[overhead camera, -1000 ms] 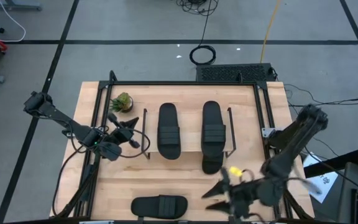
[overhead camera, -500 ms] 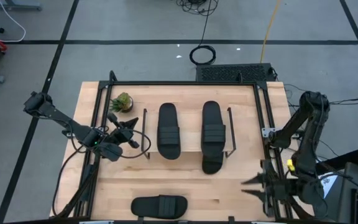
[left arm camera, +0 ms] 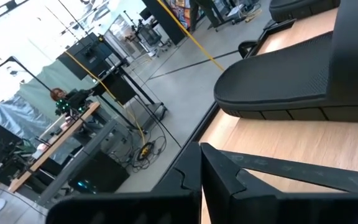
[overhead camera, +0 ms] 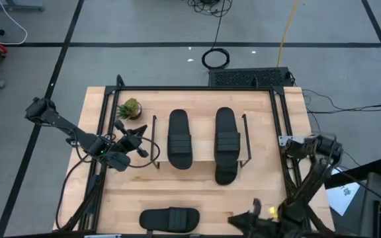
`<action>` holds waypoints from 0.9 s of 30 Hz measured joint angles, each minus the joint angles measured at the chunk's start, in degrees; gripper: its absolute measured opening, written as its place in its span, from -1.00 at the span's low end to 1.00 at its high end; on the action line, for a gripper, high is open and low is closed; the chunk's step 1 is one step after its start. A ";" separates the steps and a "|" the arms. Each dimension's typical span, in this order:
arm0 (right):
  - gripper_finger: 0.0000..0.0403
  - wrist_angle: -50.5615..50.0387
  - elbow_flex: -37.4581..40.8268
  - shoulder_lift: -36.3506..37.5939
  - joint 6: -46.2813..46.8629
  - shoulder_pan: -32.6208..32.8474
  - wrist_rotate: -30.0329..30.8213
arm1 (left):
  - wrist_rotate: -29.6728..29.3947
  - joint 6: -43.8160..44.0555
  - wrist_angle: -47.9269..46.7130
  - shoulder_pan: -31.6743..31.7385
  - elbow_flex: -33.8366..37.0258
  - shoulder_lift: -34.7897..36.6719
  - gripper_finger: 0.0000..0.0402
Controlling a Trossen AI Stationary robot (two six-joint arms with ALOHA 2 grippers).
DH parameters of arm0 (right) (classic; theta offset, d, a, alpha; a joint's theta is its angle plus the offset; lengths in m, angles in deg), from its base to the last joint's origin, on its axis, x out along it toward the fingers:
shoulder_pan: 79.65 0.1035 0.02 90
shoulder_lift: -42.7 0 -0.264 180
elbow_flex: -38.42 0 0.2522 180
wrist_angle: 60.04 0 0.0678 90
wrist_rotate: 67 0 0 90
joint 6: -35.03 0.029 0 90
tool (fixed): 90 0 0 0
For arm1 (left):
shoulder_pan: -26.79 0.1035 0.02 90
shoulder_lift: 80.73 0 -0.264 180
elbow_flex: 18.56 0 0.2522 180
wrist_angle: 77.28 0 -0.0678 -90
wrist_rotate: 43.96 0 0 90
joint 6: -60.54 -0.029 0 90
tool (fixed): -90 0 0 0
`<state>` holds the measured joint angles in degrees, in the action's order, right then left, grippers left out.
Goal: Pick and place slides into the shelf
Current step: Put the left black slide under the shelf
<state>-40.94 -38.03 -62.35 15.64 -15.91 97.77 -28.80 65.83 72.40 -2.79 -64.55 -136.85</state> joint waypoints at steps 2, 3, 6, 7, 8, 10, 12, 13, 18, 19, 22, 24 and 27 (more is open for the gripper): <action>-0.86 -0.03 -3.15 -3.45 -3.37 -2.30 -0.92 | 0.03 1.15 -0.06 0.00 0.00 0.00 -0.94; -0.86 -0.40 -4.61 -5.02 -4.74 -3.43 -1.60 | 0.18 1.76 -0.22 0.00 0.00 0.00 -0.93; -0.82 -3.50 -8.47 -8.23 -5.54 -6.05 -2.70 | 1.44 2.73 -0.55 0.00 0.00 0.00 -0.90; -0.78 -5.12 -9.78 -8.73 -5.18 -6.63 -2.98 | 1.97 2.83 -0.87 0.00 0.00 0.00 -0.90; -0.74 -7.05 -10.75 -9.13 -4.48 -7.05 -3.14 | 2.61 2.96 -1.23 0.00 0.00 0.00 -0.90; -0.63 -12.01 -12.37 -9.98 -1.84 -8.15 -5.44 | 3.26 3.59 -2.06 0.00 0.00 0.00 -0.92; -0.50 -16.18 -12.96 -10.84 0.92 -9.68 -8.23 | 3.29 4.85 -3.25 0.00 0.00 0.00 -0.95; -0.43 -17.60 -13.02 -11.20 2.11 -10.53 -9.49 | 3.31 5.41 -3.76 0.00 0.00 0.02 -0.96; -0.13 -22.09 -13.17 -12.01 5.01 -13.72 -15.20 | 3.47 7.27 -4.86 0.00 0.00 0.00 -0.98; -0.09 -23.27 -13.17 -12.03 4.80 -14.23 -16.74 | 3.49 7.43 -4.87 0.00 0.00 0.00 -0.96; -0.02 -26.01 -13.17 -12.05 1.67 -15.42 -18.60 | 4.28 8.26 -4.89 0.00 0.02 0.00 -0.92; -0.01 -26.56 -13.17 -12.05 -1.61 -15.92 -20.44 | 4.44 8.44 -4.87 0.00 0.02 0.00 -0.90; -0.01 -26.27 -13.17 -12.05 -3.14 -16.56 -24.95 | 4.85 8.42 -4.96 0.00 0.02 0.00 -0.91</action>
<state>-67.21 -51.20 -74.40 12.50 -32.47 72.82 -23.95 74.25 67.44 -2.79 -64.53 -136.85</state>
